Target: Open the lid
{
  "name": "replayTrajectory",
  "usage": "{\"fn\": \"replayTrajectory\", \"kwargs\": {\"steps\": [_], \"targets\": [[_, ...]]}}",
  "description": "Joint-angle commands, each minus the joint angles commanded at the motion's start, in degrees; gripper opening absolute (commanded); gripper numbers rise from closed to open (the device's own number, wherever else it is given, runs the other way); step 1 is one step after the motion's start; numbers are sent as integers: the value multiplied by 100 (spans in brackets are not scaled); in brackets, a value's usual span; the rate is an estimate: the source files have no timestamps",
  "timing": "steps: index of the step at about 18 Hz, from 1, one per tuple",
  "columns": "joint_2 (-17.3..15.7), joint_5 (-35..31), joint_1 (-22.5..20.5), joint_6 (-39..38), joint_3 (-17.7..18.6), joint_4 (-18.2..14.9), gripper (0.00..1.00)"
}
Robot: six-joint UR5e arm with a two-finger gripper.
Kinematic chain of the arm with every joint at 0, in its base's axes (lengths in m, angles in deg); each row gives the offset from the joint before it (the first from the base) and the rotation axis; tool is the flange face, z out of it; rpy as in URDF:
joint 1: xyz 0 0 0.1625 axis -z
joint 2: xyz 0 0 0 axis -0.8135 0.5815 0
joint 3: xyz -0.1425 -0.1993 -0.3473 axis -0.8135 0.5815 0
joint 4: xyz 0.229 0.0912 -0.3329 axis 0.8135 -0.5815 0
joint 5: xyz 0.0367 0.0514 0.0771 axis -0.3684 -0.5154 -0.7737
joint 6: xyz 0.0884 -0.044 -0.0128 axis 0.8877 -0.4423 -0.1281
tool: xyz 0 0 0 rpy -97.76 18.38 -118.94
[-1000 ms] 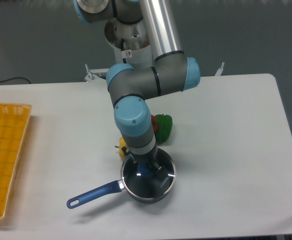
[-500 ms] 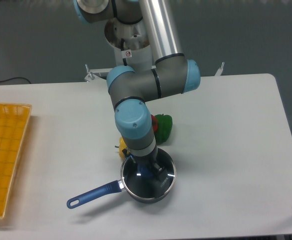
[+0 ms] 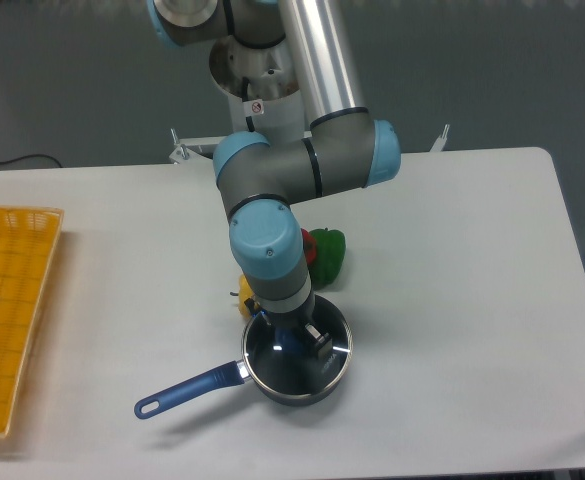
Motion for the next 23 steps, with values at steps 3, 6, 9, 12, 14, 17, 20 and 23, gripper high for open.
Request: {"fn": "replayTrajectory", "kwargs": {"steps": [3, 6, 9, 12, 14, 17, 20, 23], "targets": [[-9, 35, 0, -71, -26, 0, 60], [-26, 35, 0, -89, -35, -52, 60], [-79, 35, -9, -89, -35, -167, 60], [-167, 35, -9, -89, -61, -255, 60], [-219, 27, -18, -89, -105, -307, 60], [-325, 26, -44, -80, -167, -352, 60], [-465, 35, -105, -18, -167, -457, 60], [-527, 27, -167, 121, -167, -475, 60]]}}
